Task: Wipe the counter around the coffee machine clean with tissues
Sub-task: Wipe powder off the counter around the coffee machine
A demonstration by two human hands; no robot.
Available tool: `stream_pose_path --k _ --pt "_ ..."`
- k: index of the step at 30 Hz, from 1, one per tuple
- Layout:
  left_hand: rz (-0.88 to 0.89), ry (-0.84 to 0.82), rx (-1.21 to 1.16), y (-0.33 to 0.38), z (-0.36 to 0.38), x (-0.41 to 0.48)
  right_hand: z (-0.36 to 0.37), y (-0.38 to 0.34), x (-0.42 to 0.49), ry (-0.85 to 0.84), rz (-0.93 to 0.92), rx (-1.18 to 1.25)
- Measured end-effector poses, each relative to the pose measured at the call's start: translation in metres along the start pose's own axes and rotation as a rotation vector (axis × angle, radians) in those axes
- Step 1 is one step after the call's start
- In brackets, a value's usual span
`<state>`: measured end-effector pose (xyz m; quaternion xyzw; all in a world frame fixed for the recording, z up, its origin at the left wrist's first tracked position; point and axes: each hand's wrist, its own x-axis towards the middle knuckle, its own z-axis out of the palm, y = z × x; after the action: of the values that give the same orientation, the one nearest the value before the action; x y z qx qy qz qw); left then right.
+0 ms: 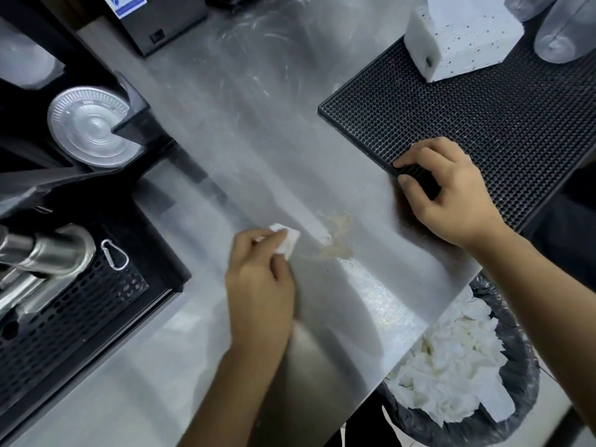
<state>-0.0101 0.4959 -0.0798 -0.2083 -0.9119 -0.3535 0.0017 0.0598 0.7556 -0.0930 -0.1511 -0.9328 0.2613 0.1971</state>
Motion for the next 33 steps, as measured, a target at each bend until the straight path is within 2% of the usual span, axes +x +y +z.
stream_pose_path --k 3,5,7,9,12,16,18,20,24,27,33 --pt "0.027 -0.100 -0.109 0.021 0.008 -0.013 -0.001 0.000 0.001 -0.009 0.000 0.009" --pt "0.013 -0.021 -0.125 0.012 -0.001 -0.003 -0.001 0.000 0.001 -0.004 0.000 0.010" --pt "-0.034 0.104 -0.041 -0.006 -0.016 0.012 -0.001 0.000 0.000 0.001 -0.004 0.013" --pt "-0.100 0.138 0.050 -0.020 -0.025 0.021 -0.001 0.000 0.001 0.002 -0.008 0.024" --pt "-0.107 0.100 0.090 -0.016 -0.017 0.008 -0.001 0.000 0.001 0.017 -0.023 0.029" --pt "-0.035 0.062 -0.036 0.022 0.015 -0.027 -0.002 0.000 0.000 0.008 -0.033 0.025" --pt "0.023 -0.012 -0.091 0.043 0.029 -0.039 -0.004 0.000 0.001 0.003 -0.027 0.054" --pt "0.036 -0.047 -0.132 0.050 0.030 -0.040 -0.008 -0.002 -0.001 0.019 0.009 0.134" --pt "-0.132 0.167 -0.047 0.019 0.000 -0.013 -0.026 0.004 -0.009 0.053 0.198 0.322" --pt "-0.171 0.128 0.059 0.008 -0.005 -0.013 -0.046 0.020 -0.024 -0.010 0.232 0.351" --pt "0.072 -0.015 -0.164 0.070 0.055 -0.080 -0.059 0.037 -0.050 -0.179 0.121 0.271"
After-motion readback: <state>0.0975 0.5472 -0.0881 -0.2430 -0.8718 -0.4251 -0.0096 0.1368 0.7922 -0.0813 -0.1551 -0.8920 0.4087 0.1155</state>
